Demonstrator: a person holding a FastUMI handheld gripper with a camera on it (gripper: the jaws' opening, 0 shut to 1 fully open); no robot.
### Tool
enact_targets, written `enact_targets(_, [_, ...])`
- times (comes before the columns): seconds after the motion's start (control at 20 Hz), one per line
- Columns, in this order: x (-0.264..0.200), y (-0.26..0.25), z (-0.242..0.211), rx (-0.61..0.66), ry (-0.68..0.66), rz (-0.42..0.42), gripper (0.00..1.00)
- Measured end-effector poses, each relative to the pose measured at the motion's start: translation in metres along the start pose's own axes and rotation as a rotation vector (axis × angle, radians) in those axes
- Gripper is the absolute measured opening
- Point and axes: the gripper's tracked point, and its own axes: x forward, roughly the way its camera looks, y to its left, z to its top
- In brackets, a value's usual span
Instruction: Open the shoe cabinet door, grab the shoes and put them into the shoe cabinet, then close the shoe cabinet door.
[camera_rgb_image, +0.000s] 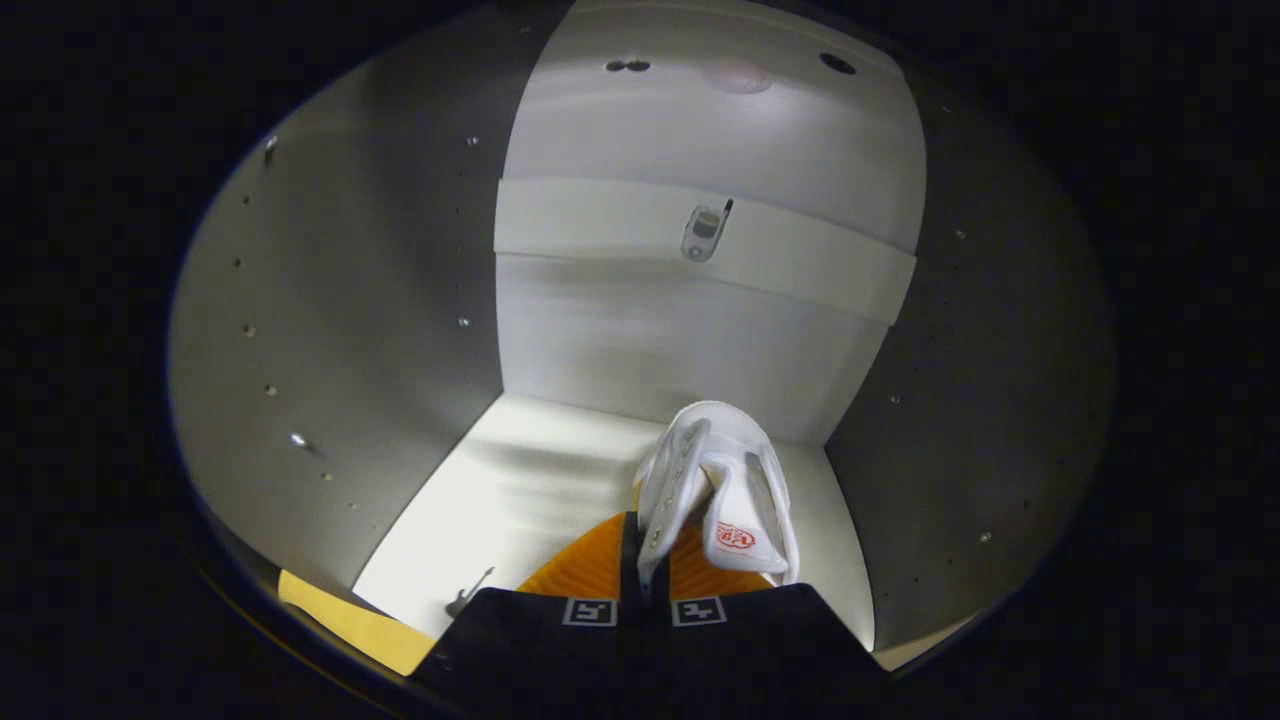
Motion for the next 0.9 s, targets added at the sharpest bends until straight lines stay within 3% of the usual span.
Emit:
enact_targets(0.3, [0.019,0.014,-0.015,0.015,0.065,0.005,0.06])
enact_targets(0.5, [0.024,0.013,-0.022,-0.001,0.064,-0.030,0.16])
enact_targets(0.65, [0.016,0.015,-0.023,0.060,0.064,-0.014,0.35])
enact_targets(0.9, [-0.009,0.028,-0.021,0.141,0.046,0.037,0.83])
